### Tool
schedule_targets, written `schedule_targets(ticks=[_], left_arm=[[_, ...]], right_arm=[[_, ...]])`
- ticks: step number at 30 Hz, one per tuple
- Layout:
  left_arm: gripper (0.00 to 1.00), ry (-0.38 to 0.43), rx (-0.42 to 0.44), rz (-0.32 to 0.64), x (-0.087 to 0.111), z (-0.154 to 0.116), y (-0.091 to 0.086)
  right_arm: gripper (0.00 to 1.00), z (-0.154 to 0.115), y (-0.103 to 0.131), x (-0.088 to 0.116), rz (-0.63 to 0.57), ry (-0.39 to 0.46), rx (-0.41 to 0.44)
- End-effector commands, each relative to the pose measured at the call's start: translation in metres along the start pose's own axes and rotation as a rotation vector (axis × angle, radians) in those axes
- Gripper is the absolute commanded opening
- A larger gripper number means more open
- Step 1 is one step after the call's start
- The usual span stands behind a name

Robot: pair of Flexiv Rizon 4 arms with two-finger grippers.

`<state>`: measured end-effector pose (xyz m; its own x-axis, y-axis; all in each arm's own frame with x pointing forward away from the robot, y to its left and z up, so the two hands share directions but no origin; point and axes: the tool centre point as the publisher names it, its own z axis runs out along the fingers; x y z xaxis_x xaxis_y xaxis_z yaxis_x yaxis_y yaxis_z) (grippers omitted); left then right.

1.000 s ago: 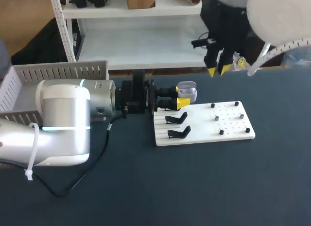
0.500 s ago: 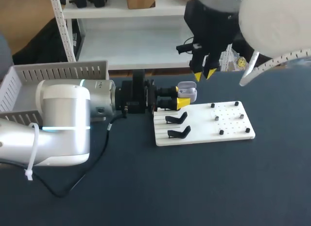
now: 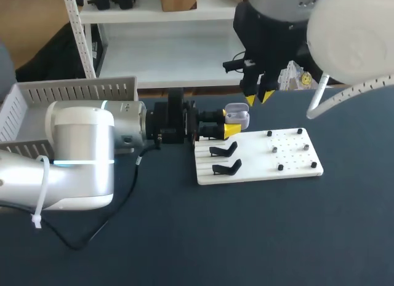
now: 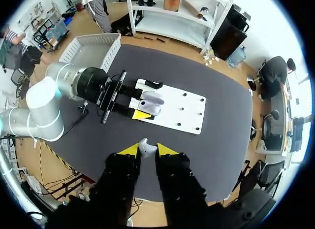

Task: Pick up each earbud case from the left stands, insert the matching earbuds, close the lid, and place the case in the box.

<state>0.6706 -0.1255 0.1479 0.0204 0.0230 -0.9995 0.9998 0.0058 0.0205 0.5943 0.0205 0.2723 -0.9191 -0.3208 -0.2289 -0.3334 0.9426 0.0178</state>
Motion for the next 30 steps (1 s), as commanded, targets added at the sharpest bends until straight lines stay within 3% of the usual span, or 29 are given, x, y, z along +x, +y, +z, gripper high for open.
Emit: schedule_targets(ticks=[1, 6, 19, 30], left_arm=[[0.00, -0.003, -0.002, 0.002, 0.001, 0.000, 0.000], [0.00, -0.003, -0.002, 0.002, 0.001, 0.000, 0.000], [0.00, -0.003, -0.002, 0.002, 0.001, 0.000, 0.000], [0.00, -0.003, -0.002, 0.002, 0.001, 0.000, 0.000]], right_arm=[[0.00, 0.000, 0.000, 0.002, 0.002, -0.007, 0.001], [0.00, 0.002, 0.002, 0.001, 0.002, -0.007, 0.001], [0.00, 0.032, 0.032, -0.026, -0.062, -0.011, 0.061], [0.00, 0.053, 0.026, -0.041, -0.110, 0.035, 0.086]])
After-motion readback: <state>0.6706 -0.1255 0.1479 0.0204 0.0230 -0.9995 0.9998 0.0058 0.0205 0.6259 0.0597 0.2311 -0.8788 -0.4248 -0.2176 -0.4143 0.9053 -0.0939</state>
